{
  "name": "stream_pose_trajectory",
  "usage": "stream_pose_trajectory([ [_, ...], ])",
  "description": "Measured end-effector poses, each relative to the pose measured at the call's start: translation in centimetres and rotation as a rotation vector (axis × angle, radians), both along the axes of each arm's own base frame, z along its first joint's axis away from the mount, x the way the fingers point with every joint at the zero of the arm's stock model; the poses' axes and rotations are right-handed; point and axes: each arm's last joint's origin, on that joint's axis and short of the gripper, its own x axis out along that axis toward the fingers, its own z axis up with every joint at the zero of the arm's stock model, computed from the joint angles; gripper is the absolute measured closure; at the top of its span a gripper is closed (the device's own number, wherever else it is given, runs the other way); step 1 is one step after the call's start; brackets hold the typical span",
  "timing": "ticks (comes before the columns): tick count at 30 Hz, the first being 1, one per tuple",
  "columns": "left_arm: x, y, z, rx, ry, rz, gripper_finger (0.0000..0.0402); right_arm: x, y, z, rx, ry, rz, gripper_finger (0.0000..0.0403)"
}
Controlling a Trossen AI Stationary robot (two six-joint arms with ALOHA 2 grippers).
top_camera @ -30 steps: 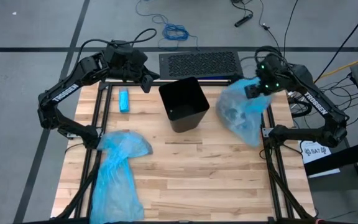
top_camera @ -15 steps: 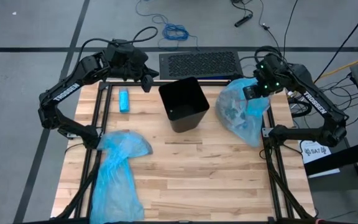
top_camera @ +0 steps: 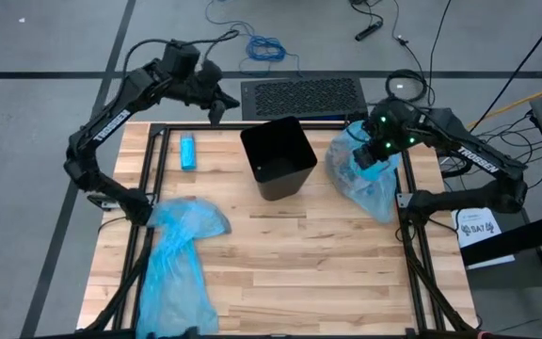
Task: Place trash/remove bag and relplace
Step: Remove the blue trash bag from the black trash bin
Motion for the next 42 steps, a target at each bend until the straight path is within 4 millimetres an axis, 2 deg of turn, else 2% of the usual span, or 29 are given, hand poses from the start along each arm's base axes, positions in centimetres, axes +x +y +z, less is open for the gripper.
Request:
stream_pose_trajectory([
  [6, 2.8, 1.9, -2.6, -0.107, -0.052, -0.262, 0.0401, 1.0, 1.1, 0.4, -0.017, -0.059, 0.078, 0.0403],
  [12, 6.9, 3.2, -4.6, -0.172, -0.174, -0.43, 0.0401, 1.8, 1.5, 1.7, 0.07, -0.271, 0.139, 0.0403],
  [15, 8.3, 3.8, -4.4, -0.195, -0.274, -0.501, 0.0401, 1.8, 1.4, 2.2, 0.091, -0.328, 0.082, 0.0403],
  [23, 9.5, 4.4, -2.5, -0.14, -0.44, -0.526, 0.0401, 1.6, -0.5, 3.1, 0.098, -0.419, -0.215, 0.0403],
  [28, 10.3, 3.7, -2.0, -0.149, -0.476, -0.55, 0.0401, 1.5, -2.0, 4.2, 0.04, -0.544, -0.388, 0.0403],
  [35, 12.0, 1.5, -1.9, -0.142, -0.478, -0.529, 0.0401, 1.5, -3.9, 6.1, -0.08, -0.754, -0.424, 0.0403],
  [42, 14.4, -0.4, -1.6, -0.161, -0.554, -0.468, 0.0401, 1.8, -5.5, 6.7, -0.155, -0.83, -0.435, 0.0403],
])
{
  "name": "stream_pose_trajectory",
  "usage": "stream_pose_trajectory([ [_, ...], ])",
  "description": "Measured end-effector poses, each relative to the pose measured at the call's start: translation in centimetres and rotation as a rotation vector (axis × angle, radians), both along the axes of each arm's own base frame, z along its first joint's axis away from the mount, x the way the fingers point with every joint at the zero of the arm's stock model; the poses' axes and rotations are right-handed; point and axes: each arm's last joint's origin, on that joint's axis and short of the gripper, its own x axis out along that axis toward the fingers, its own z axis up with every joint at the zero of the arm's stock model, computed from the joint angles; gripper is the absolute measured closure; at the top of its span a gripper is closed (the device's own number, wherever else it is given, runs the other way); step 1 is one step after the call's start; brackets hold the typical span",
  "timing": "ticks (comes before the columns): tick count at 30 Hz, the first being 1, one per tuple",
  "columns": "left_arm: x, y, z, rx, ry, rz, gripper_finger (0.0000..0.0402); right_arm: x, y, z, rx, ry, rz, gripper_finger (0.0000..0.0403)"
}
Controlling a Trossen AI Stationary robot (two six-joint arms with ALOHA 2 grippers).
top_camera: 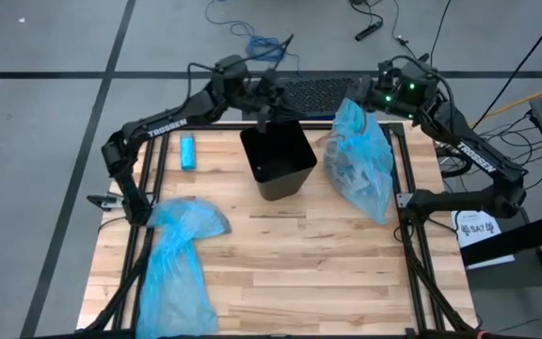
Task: Place trash/remove bag and relplace
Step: Remove the blue trash bag from the black trash bin
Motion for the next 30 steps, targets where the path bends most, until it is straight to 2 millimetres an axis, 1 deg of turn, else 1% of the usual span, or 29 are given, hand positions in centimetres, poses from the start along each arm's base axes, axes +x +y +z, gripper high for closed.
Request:
stream_pose_trajectory([
  [4, 1.6, -0.5, -0.7, -0.06, -0.014, 0.02, 0.0401, 0.0, -0.3, -0.1, -0.047, 0.025, 0.001, 0.0403],
  [11, 4.2, -2.0, -2.7, -0.081, 0.001, -0.003, 0.0401, 0.0, -0.3, -0.1, -0.306, 0.179, 0.052, 0.0403],
  [15, 5.5, -3.1, -2.9, -0.056, -0.069, 0.0, 0.0401, 0.0, -0.3, -0.2, -0.404, 0.237, 0.072, 0.0403],
  [19, 6.0, -3.6, -2.7, -0.047, -0.119, 0.055, 0.0401, 0.0, -0.3, -0.4, -0.428, 0.271, 0.084, 0.0403],
  [21, 6.0, -3.4, -2.8, -0.055, -0.115, 0.099, 0.0401, 0.0, -0.2, -0.5, -0.433, 0.287, 0.09, 0.0403],
  [25, 5.6, -2.1, -3.0, -0.059, -0.108, 0.144, 0.0384, -0.1, -0.2, -0.9, -0.445, 0.345, 0.106, 0.0401],
  [27, 5.3, -1.3, -3.0, -0.058, -0.109, 0.164, 0.037, -0.1, -0.2, -1.1, -0.433, 0.366, 0.1, 0.0393],
  [30, 4.9, -0.3, -3.0, -0.058, -0.108, 0.19, 0.0351, -0.1, -0.4, -1.3, -0.427, 0.386, 0.069, 0.0368],
])
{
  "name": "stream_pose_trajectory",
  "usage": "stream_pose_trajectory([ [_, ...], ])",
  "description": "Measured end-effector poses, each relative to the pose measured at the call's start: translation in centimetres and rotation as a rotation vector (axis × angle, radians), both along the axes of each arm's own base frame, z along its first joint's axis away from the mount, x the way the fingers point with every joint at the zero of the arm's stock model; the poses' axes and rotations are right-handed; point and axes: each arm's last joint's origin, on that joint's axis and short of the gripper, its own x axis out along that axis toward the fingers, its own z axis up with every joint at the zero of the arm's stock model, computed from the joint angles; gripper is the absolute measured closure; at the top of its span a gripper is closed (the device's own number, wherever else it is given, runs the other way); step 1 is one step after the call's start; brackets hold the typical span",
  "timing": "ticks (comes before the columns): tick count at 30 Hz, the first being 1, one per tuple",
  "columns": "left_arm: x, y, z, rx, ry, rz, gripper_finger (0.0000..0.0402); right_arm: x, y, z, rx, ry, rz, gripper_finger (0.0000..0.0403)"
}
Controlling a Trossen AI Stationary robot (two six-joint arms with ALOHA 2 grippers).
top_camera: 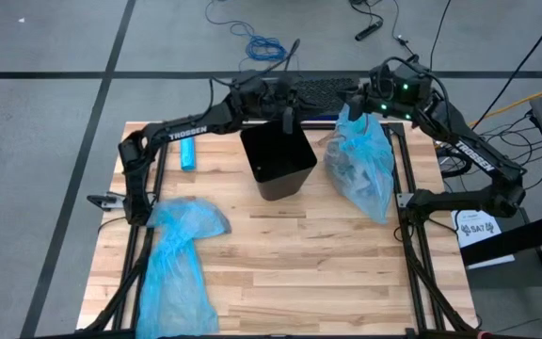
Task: Place trash/remove bag and relplace
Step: Remove the blue trash bag from the black trash bin
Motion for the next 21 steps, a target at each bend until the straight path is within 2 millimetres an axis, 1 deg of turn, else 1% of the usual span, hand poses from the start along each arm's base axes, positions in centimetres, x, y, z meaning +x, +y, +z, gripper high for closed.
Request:
stream_pose_trajectory([
  [3, -0.3, 0.8, 0.0, 0.0, 0.0, 0.019, 0.0337, 0.1, -0.1, 0.2, 0.022, -0.046, -0.015, 0.0335],
  [6, -0.7, 1.5, 0.0, 0.021, 0.0, 0.04, 0.0329, 0.2, -0.1, 0.9, 0.06, -0.154, -0.011, 0.0301],
  [10, -1.3, 2.8, 0.0, 0.082, -0.006, 0.082, 0.0326, 0.4, -0.2, 2.1, 0.069, -0.295, 0.007, 0.0265],
  [12, -1.8, 3.7, 0.0, 0.085, -0.004, 0.105, 0.0326, 0.3, -0.3, 2.6, 0.056, -0.355, -0.036, 0.0252],
  [15, -1.9, 5.0, -0.8, 0.078, 0.005, 0.128, 0.0326, 0.2, -0.5, 3.1, 0.04, -0.418, -0.114, 0.0238],
  [17, -1.6, 5.6, -1.7, 0.067, 0.027, 0.122, 0.0326, 0.1, -0.5, 3.3, 0.032, -0.438, -0.14, 0.0232],
  [19, -1.0, 5.7, -2.7, 0.058, 0.048, 0.102, 0.0326, 0.1, -0.5, 3.3, 0.03, -0.442, -0.143, 0.0228],
  [21, -0.2, 5.3, -3.4, 0.055, 0.056, 0.075, 0.0326, 0.1, -0.5, 3.3, 0.051, -0.456, -0.145, 0.0226],
])
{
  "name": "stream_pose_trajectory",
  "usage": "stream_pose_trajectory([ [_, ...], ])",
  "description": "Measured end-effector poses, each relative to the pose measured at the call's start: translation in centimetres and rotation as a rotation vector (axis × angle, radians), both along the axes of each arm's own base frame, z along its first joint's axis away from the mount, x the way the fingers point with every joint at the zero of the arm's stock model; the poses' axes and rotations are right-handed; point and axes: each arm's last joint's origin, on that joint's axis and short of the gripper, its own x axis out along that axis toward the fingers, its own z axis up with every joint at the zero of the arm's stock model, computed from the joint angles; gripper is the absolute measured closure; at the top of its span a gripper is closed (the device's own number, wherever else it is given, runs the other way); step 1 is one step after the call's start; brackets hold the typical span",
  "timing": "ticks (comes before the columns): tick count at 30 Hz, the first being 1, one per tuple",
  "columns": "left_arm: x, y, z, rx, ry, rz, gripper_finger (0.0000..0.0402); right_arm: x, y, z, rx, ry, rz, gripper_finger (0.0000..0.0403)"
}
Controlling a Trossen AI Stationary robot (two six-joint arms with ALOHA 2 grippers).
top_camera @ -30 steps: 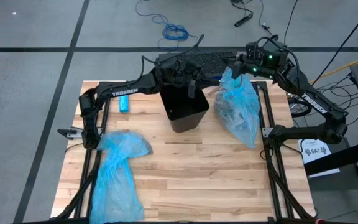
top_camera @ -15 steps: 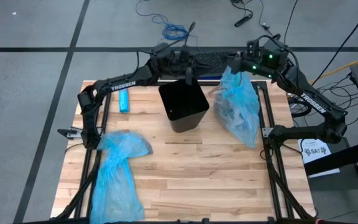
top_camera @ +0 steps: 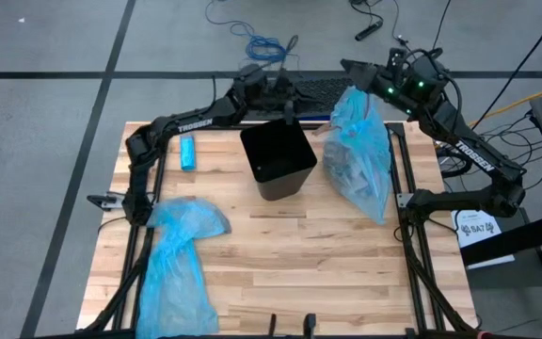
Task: Place trash/remove bag and relplace
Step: Remove the blue trash bag from the black trash bin
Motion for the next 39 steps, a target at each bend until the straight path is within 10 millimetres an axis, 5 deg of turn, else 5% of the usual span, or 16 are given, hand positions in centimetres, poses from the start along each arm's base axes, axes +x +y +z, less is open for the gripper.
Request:
stream_pose_trajectory([
  [5, 1.5, -1.3, -0.9, 0.09, -0.039, -0.038, 0.0326, 0.0, 0.0, 0.2, 0.058, -0.067, 0.008, 0.0226],
  [15, 2.4, -1.0, 0.4, 0.126, -0.133, 0.029, 0.0326, 0.0, 0.0, 0.4, 0.063, -0.11, 0.015, 0.0227],
  [28, 6.9, -6.2, 2.6, 0.094, -0.196, -0.04, 0.0326, 0.0, 0.0, 0.3, -0.144, 0.077, -0.006, 0.0227],
  [39, 7.4, -6.5, 2.6, 0.114, -0.137, 0.105, 0.0326, 1.4, 0.6, -0.6, -0.118, 0.122, 0.145, 0.0227],
])
